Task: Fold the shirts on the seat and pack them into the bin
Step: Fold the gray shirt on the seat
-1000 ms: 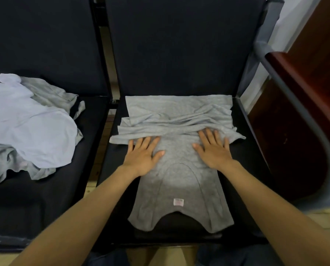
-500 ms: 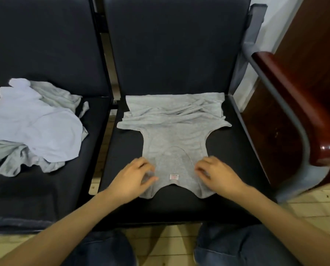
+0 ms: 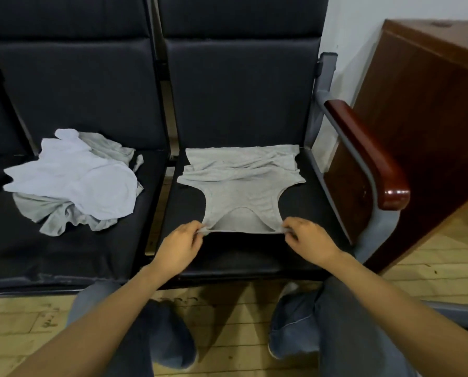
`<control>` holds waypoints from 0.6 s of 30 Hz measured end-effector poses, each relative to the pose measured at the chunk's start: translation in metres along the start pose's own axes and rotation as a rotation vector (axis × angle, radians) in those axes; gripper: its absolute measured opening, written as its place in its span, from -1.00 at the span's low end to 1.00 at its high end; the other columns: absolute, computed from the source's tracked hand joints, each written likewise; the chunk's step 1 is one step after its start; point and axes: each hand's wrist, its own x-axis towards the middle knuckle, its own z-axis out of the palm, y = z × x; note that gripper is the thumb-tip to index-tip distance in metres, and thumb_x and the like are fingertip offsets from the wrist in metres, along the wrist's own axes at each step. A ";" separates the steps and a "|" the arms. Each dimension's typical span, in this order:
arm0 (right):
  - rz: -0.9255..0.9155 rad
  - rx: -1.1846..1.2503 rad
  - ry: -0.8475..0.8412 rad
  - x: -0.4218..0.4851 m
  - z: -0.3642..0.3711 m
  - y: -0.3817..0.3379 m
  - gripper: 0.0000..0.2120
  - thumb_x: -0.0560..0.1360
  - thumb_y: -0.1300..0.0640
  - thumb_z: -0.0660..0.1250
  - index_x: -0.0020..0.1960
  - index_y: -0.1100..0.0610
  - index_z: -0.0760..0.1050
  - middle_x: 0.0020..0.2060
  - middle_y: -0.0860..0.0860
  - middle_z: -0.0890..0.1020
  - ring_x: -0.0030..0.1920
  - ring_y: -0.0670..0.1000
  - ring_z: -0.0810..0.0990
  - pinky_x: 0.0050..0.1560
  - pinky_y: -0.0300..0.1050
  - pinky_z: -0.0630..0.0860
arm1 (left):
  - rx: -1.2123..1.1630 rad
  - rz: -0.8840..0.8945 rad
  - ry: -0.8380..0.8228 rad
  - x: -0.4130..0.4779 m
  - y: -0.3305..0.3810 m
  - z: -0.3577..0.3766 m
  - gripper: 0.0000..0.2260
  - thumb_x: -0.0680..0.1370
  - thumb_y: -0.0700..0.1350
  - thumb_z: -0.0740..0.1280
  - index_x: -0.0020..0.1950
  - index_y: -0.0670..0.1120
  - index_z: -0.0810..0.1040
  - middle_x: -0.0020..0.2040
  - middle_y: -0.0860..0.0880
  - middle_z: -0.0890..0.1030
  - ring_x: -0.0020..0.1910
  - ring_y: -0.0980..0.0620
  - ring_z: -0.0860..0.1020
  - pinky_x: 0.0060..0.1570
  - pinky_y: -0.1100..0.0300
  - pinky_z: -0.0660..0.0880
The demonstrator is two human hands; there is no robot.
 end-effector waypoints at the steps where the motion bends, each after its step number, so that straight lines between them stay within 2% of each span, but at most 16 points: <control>1: 0.016 0.060 0.065 -0.005 -0.014 -0.005 -0.90 0.53 0.19 0.26 0.04 0.13 0.46 -0.14 -0.04 0.54 -0.18 -0.02 0.52 -0.19 -0.10 0.44 | -0.053 -0.007 0.020 -0.003 0.007 -0.012 -0.90 0.62 -0.12 0.17 0.06 -0.10 0.45 -0.20 0.03 0.53 -0.20 0.01 0.52 -0.27 0.12 0.34; 3: 0.008 0.165 0.155 -0.018 -0.044 -0.015 -0.94 0.52 0.22 0.28 -0.02 0.13 0.43 -0.30 -0.03 0.49 -0.34 -0.03 0.45 -0.27 -0.10 0.37 | -0.178 0.009 0.058 -0.012 0.021 -0.036 -0.94 0.63 -0.14 0.16 -0.02 -0.07 0.39 -0.37 0.05 0.42 -0.41 0.09 0.40 -0.38 0.12 0.26; 5: -0.011 0.261 0.217 -0.035 -0.075 -0.026 -0.94 0.52 0.24 0.29 -0.05 0.13 0.42 -0.38 -0.02 0.45 -0.39 -0.05 0.42 -0.29 -0.13 0.34 | -0.319 0.016 0.108 -0.023 0.037 -0.058 -0.91 0.63 -0.16 0.15 -0.07 -0.10 0.37 -0.41 0.02 0.35 -0.47 0.14 0.30 -0.41 0.20 0.23; 7: 0.001 0.362 0.255 -0.052 -0.103 -0.035 -0.96 0.52 0.23 0.31 -0.04 0.17 0.48 -0.31 0.03 0.53 -0.32 -0.04 0.50 -0.23 -0.19 0.41 | -0.478 -0.012 0.146 -0.032 0.055 -0.078 -0.88 0.63 -0.19 0.16 -0.08 -0.20 0.39 -0.37 -0.05 0.35 -0.42 0.16 0.29 -0.38 0.30 0.23; 8: 0.003 0.423 0.252 -0.060 -0.116 -0.040 -0.95 0.52 0.24 0.30 -0.03 0.19 0.50 -0.25 0.06 0.58 -0.25 -0.02 0.55 -0.16 -0.18 0.46 | -0.581 -0.025 0.143 -0.036 0.062 -0.088 -0.87 0.62 -0.21 0.17 -0.10 -0.22 0.40 -0.33 -0.09 0.37 -0.36 0.13 0.33 -0.31 0.28 0.27; 9: -0.011 0.491 0.233 -0.068 -0.127 -0.045 -0.95 0.53 0.25 0.30 -0.02 0.20 0.52 -0.19 0.09 0.61 -0.20 -0.02 0.58 -0.10 -0.14 0.48 | -0.702 -0.038 0.122 -0.041 0.069 -0.097 -0.86 0.60 -0.21 0.19 -0.14 -0.20 0.42 -0.29 -0.12 0.39 -0.29 0.08 0.37 -0.24 0.21 0.32; 11: -0.052 0.582 0.192 -0.083 -0.147 -0.053 -0.93 0.53 0.29 0.29 -0.04 0.20 0.54 -0.15 0.15 0.63 -0.16 -0.01 0.59 -0.06 -0.11 0.46 | -0.905 -0.074 0.061 -0.050 0.076 -0.113 -0.89 0.51 -0.18 0.21 -0.22 -0.13 0.44 -0.26 -0.12 0.43 -0.25 -0.01 0.42 -0.26 0.11 0.38; 15: -0.087 0.620 0.138 -0.106 -0.173 -0.067 -0.88 0.54 0.26 0.29 -0.07 0.09 0.58 -0.17 0.08 0.65 -0.16 -0.07 0.61 -0.11 -0.24 0.50 | -1.007 -0.095 -0.025 -0.066 0.086 -0.132 -0.87 0.51 -0.27 0.18 -0.22 -0.14 0.45 -0.27 -0.08 0.49 -0.26 -0.01 0.46 -0.36 0.19 0.39; 18: -0.079 0.656 0.137 -0.107 -0.180 -0.076 -0.86 0.55 0.26 0.27 -0.06 0.10 0.58 -0.17 0.01 0.67 -0.15 -0.08 0.64 -0.11 -0.27 0.56 | -1.033 -0.105 -0.051 -0.063 0.088 -0.139 -0.83 0.55 -0.28 0.18 -0.23 -0.12 0.45 -0.27 -0.05 0.51 -0.25 0.02 0.49 -0.34 0.20 0.43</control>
